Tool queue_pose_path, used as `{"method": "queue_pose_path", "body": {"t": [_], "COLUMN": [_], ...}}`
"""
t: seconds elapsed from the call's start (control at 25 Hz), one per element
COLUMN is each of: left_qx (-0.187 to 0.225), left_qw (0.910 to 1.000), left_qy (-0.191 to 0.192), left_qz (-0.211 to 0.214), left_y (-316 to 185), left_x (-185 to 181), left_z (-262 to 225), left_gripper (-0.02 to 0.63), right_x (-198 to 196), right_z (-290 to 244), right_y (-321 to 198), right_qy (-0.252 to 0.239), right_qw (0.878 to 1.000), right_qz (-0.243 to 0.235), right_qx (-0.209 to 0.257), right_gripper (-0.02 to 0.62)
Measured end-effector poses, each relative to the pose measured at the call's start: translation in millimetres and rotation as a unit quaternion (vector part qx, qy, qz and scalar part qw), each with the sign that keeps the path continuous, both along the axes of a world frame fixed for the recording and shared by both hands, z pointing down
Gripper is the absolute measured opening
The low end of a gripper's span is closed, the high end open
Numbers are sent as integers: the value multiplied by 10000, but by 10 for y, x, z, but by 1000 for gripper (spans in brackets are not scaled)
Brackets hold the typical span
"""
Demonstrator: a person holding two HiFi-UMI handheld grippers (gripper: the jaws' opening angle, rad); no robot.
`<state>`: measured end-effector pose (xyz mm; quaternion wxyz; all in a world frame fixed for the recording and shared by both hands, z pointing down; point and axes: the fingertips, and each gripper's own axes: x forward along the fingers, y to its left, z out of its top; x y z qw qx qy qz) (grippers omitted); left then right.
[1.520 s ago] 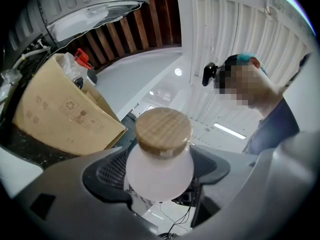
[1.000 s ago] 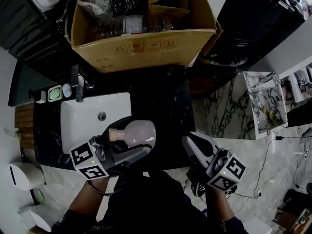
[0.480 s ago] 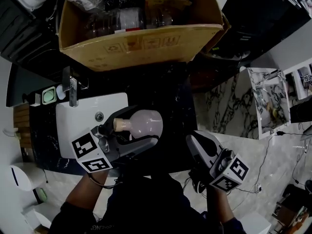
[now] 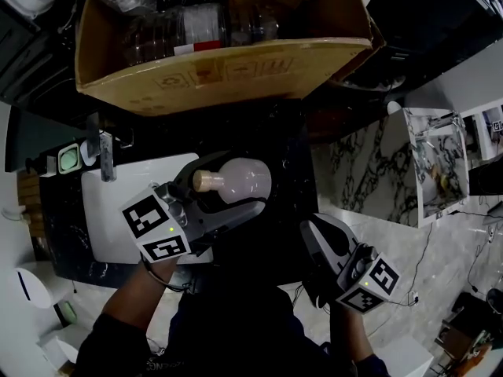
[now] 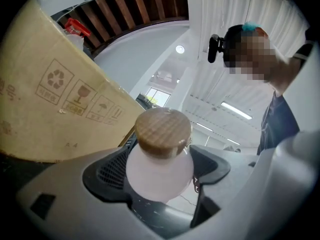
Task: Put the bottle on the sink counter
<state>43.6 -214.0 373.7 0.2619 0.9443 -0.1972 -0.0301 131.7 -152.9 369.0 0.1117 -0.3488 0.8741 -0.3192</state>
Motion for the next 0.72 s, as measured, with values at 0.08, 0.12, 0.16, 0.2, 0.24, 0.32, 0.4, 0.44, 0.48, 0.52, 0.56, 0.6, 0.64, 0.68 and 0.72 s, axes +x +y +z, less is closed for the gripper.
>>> {"method": "queue_pose_path", "body": {"t": [0.08, 0.12, 0.16, 0.2, 0.24, 0.32, 0.4, 0.44, 0.48, 0.52, 0.56, 0.6, 0.64, 0.68, 0.72], "left_qx": [2, 5, 10, 17, 26, 34, 17, 14, 18, 28, 41, 53, 62, 65, 66], "left_qw": [10000, 10000, 9999, 9998, 9996, 9992, 9989, 9987, 9985, 9982, 9979, 9975, 9971, 9968, 9966], "left_qy": [-55, -92, -139, -198, -265, -388, -471, -508, -551, -600, -653, -706, -751, -788, -818], "left_qz": [17, 22, 23, 17, 7, -3, 1, 6, 11, 18, 28, 41, 55, 65, 72], "left_y": [-97, -146, -196, -248, -300, -397, -488, -534, -579, -624, -669, -712, -754, -795, -834], "left_x": [43, 65, 86, 107, 128, 165, 195, 208, 219, 231, 243, 256, 268, 280, 293], "left_z": [57, 89, 127, 170, 217, 319, 415, 460, 503, 547, 590, 632, 671, 707, 741], "left_gripper": [388, 388, 388, 388, 388, 388, 388, 388, 388, 388, 388, 388, 388, 388, 388], "right_x": [13, 21, 27, 33, 38, 42, 30, 19, 12, 15, 25, 33, 38, 38, 41], "right_z": [41, 60, 77, 98, 124, 183, 221, 228, 238, 259, 284, 304, 316, 319, 324], "right_y": [-35, -57, -83, -109, -135, -177, -217, -240, -260, -271, -278, -286, -298, -314, -326], "right_qy": [2, 1, -4, -10, -12, -19, -49, -78, -98, -89, -68, -54, -57, -78, -92], "right_qw": [10000, 10000, 10000, 10000, 10000, 9999, 9998, 9997, 9995, 9995, 9996, 9996, 9995, 9994, 9992], "right_qz": [0, 4, 14, 27, 37, 50, 68, 85, 99, 102, 102, 110, 129, 158, 181], "right_qx": [-31, -39, -50, -65, -84, -131, -193, -238, -271, -272, -261, -261, -279, -314, -338], "right_gripper": [26, 26, 27, 26, 27, 28, 27, 27, 27, 28, 27, 27, 27, 28, 26]}}
